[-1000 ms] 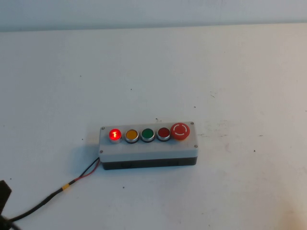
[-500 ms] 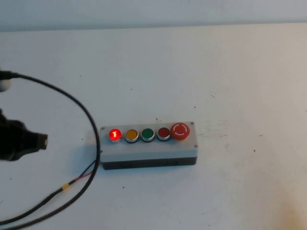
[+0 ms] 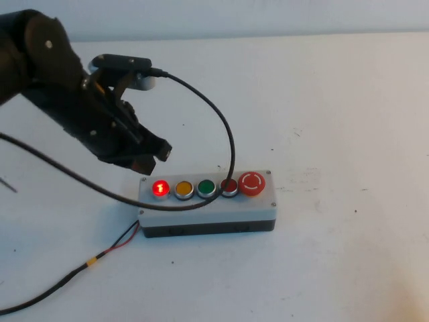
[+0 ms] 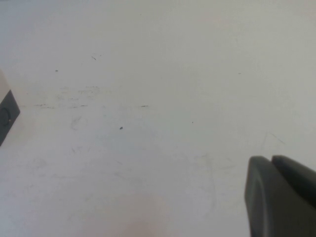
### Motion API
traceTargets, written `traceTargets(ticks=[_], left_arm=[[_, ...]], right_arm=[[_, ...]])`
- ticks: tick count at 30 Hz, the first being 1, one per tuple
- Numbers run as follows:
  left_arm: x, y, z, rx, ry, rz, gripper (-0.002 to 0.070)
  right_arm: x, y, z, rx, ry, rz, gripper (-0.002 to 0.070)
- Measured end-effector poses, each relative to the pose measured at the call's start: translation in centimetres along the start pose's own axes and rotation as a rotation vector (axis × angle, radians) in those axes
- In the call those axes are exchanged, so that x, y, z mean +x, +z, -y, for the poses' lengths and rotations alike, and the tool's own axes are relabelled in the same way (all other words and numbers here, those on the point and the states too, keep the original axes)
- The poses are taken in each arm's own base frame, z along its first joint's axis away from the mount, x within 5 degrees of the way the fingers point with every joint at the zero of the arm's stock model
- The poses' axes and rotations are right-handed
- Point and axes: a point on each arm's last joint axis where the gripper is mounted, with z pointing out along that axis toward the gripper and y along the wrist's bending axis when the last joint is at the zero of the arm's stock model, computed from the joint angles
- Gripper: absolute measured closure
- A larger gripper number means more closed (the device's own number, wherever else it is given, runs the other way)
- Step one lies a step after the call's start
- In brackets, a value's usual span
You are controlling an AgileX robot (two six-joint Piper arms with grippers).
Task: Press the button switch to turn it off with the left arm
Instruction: Press the button to turn off
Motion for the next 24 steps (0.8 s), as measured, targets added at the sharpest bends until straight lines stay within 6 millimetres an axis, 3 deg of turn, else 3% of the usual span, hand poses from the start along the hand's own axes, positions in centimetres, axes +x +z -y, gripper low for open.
traceTargets(ticks=[6,12,24], left_arm=[[-2.0,2.3,-0.8,0.018,0.0,-0.063,0.0677],[-2.0,5.2,-1.4,0.041,-0.01,-0.16,0.0677],[-2.1,5.5,-1.5,0.045,-0.004,-0.17,0.0677]], right_arm=[[0.0,0.0,0.0,0.0,0.0,0.0,0.0692],[0.0,0.0,0.0,0.0,0.0,0.0,0.0692],[0.0,0.0,0.0,0.0,0.0,0.0,0.0692]])
